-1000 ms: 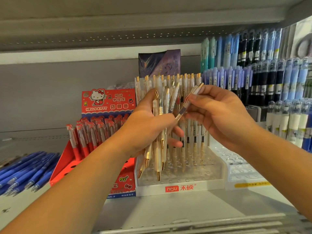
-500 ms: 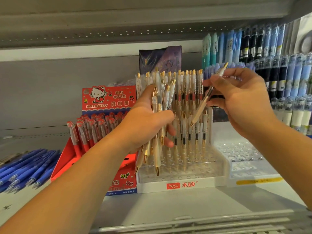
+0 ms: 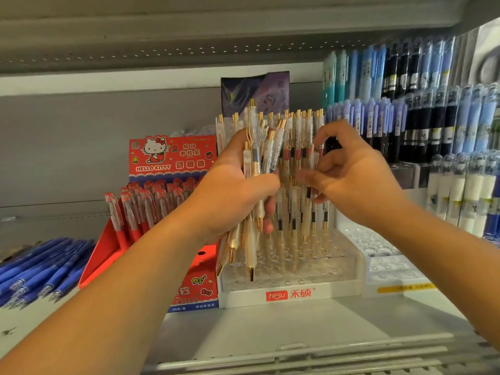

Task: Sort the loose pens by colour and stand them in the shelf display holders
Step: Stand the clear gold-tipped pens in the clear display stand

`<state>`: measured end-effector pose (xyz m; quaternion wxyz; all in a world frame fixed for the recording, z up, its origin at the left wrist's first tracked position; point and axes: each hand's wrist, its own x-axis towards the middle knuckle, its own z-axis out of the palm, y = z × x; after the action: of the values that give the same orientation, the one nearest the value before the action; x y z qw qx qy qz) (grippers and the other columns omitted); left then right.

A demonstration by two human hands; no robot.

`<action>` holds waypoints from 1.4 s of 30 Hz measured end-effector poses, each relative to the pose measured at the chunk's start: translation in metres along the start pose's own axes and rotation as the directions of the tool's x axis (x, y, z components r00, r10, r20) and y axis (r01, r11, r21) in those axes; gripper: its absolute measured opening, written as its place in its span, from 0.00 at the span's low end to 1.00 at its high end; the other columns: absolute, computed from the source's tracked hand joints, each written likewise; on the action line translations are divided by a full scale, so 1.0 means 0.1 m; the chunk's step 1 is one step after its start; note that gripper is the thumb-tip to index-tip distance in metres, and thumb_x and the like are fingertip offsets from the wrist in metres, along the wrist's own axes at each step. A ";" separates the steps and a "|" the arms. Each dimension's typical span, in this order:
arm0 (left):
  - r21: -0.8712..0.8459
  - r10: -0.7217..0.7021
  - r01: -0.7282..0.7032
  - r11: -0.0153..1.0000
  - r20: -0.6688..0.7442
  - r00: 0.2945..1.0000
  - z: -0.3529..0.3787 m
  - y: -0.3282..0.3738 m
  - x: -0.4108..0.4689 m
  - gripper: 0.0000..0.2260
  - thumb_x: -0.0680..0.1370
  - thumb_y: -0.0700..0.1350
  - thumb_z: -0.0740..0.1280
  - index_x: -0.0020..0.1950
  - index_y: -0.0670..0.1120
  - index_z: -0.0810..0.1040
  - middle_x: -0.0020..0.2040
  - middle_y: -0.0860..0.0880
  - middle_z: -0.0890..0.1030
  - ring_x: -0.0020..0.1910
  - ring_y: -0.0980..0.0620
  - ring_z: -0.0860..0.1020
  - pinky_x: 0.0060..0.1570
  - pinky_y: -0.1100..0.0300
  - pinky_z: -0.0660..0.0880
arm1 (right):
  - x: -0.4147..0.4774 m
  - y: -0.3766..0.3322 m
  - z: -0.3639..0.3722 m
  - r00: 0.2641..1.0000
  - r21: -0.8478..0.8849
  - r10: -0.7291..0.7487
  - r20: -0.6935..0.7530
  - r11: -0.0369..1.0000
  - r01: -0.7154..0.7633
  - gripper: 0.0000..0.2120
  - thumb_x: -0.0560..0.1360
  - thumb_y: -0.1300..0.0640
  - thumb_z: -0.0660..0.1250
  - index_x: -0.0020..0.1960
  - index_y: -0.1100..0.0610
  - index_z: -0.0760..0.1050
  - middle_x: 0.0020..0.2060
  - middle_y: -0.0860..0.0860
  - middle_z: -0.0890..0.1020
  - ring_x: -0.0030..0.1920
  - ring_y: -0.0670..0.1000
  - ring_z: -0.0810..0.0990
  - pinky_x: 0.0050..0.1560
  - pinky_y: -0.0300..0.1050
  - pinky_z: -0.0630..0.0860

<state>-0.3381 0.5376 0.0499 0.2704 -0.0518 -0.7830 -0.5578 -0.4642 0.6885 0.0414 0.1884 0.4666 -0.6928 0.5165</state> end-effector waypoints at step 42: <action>0.082 -0.067 0.055 0.995 0.154 0.986 0.06 -0.07 0.00 0.36 0.74 0.38 0.69 0.75 0.62 0.60 0.49 0.42 0.79 0.32 0.46 0.82 0.33 0.51 0.80 | 0.00 -0.17 -0.08 0.939 0.451 0.154 0.308 0.845 -0.286 0.15 0.66 0.53 0.75 0.46 0.63 0.78 0.36 0.55 0.81 0.34 0.49 0.78 0.26 0.39 0.72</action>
<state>-0.3431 0.5404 0.0431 0.1925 -0.0609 -0.8240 -0.5294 -0.4516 0.6954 0.0544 -0.0894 0.4794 -0.6071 0.6274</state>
